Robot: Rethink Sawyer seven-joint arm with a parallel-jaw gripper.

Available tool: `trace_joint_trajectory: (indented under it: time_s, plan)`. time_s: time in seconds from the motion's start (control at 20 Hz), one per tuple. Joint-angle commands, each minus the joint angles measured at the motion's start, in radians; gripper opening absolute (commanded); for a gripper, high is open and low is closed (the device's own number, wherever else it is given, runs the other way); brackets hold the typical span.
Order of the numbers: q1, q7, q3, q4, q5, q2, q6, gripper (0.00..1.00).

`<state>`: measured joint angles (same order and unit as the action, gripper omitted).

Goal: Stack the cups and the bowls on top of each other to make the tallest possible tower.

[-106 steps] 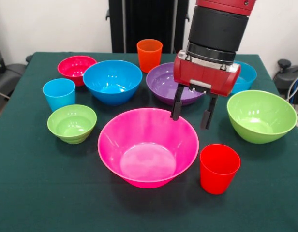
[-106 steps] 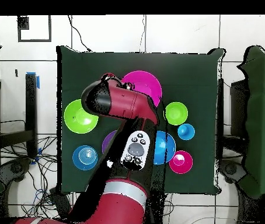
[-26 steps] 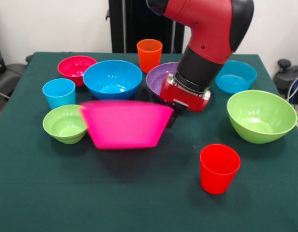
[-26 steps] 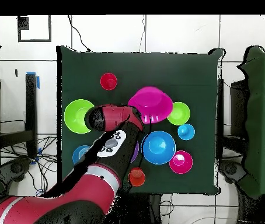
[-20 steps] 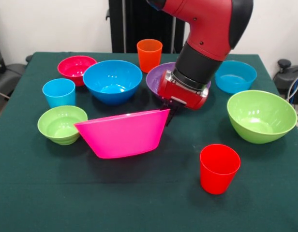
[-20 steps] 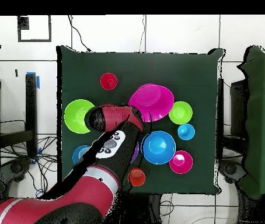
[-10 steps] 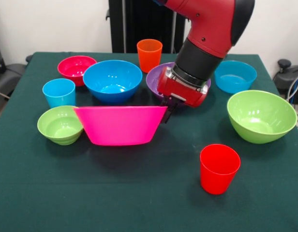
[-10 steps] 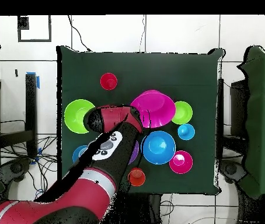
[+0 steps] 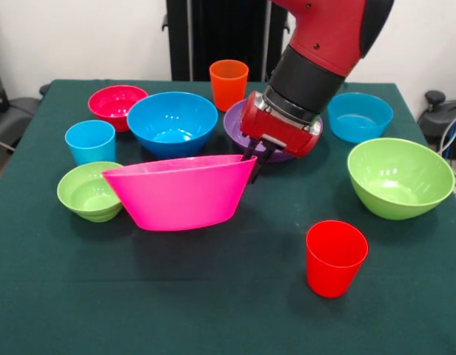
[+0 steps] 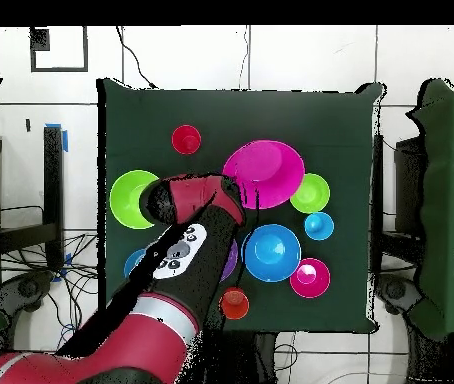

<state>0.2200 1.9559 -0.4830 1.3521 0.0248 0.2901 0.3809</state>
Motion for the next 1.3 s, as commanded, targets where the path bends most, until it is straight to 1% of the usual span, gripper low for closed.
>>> trace_joint_trajectory:
  time_s: [0.05, 0.3, 0.55, 0.95, 1.15, 1.3]
  plan:
    - [0.022, -0.045, 0.055, -0.127, 0.079, 0.012, 0.157, 0.00]
    - [0.028, -0.037, 0.054, -0.152, 0.077, 0.026, 0.199, 0.00]
    - [0.031, -0.054, 0.059, -0.205, 0.072, 0.039, 0.286, 0.00]
    - [0.043, -0.052, 0.057, -0.287, 0.075, 0.029, 0.398, 0.00]
    - [0.047, -0.059, 0.056, -0.361, 0.073, 0.006, 0.488, 0.00]
    - [0.049, -0.051, 0.047, -0.442, 0.066, -0.023, 0.574, 0.00]
